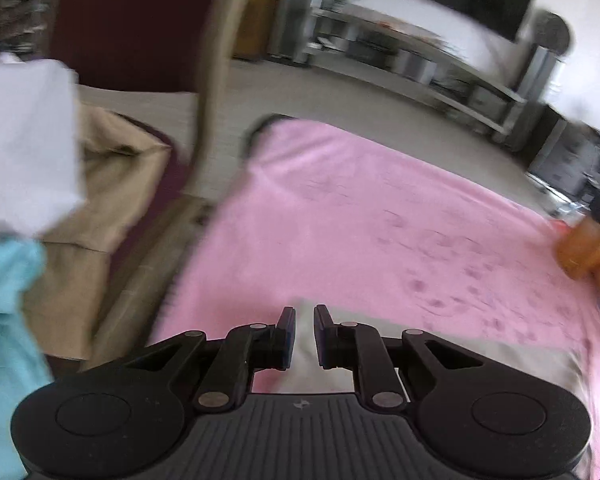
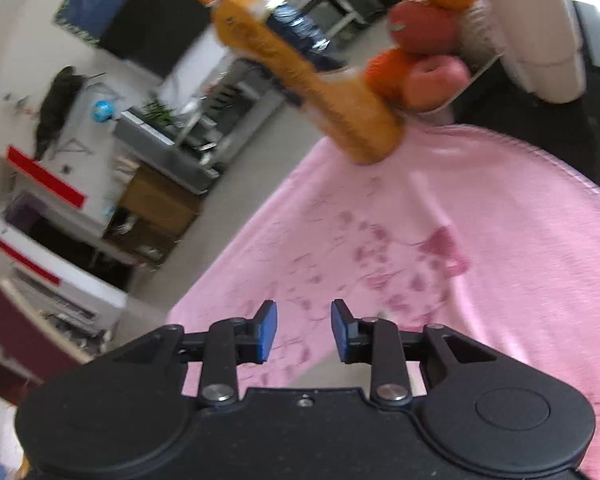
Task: Fold clothes
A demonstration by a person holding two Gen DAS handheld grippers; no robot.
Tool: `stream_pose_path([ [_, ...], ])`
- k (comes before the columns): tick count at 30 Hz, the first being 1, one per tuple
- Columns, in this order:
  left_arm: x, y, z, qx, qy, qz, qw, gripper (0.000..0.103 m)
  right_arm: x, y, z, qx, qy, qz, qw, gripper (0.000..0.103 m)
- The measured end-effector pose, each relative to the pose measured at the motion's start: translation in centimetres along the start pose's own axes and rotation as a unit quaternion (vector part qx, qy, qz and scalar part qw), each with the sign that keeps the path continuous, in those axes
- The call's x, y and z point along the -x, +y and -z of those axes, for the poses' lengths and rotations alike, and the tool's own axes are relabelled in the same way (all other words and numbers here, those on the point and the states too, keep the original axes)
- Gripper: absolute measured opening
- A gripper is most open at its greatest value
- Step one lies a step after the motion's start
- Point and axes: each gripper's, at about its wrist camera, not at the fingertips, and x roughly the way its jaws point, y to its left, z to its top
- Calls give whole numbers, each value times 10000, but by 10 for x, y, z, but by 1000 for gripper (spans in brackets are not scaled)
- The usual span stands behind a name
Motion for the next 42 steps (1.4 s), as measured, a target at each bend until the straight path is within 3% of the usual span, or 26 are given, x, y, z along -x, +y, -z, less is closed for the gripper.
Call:
stream_pose_path([
  [2,-13,-20,1,-336,118,93,9993,14,-17,5,7,71,240,-94,9996,24],
  [4,-28,-39,4,-619,243,208,9976,14,-39,10,14,217,539,-121,9982,6],
  [7,-51,-59,9,-924,369,261,9947,12,-69,13,24,352,923,-69,9951,4],
  [9,-62,-60,9,-1008,356,84,9942,12,-87,12,29,408,1173,-43,9922,4],
  [13,-79,-41,1,-622,389,-321,9968,13,-104,-6,26,204,1537,51,9879,4],
  [16,-75,-20,-6,-217,340,-640,9971,12,-97,-31,8,-399,1353,218,9898,0],
  [17,-73,-15,-7,-141,282,-848,9959,12,-88,-36,3,-565,1112,424,9913,0],
  [19,-67,-7,-9,-78,118,-1409,9899,8,-69,-48,-6,-893,610,849,9905,0],
  [20,-62,-5,-10,-107,18,-1762,9843,8,-60,-54,-11,-1056,357,1060,9881,8],
  [22,-48,3,-11,-52,-89,-2013,9795,8,-38,-58,-17,-1237,-20,1369,9828,8],
  [23,-37,6,-10,6,-90,-2010,9795,8,-25,-56,-18,-1249,-137,1463,9812,8],
  [27,17,11,3,124,-237,-1390,9899,10,25,-44,-11,-1388,-169,303,9897,9],
  [30,46,15,26,160,-266,-803,9963,10,58,-36,5,-1167,-216,-190,9927,14],
  [34,53,9,52,-40,174,37,9998,10,59,-43,33,-1468,471,-696,9856,19],
  [36,47,-2,63,-240,340,155,9990,11,51,-41,46,-1425,763,-615,9849,19],
  [40,28,-27,80,-784,512,-123,9955,11,34,-27,51,-774,714,160,9943,19],
  [42,16,-38,83,-1036,544,-228,9929,11,26,-28,51,-728,708,265,9945,19],
])
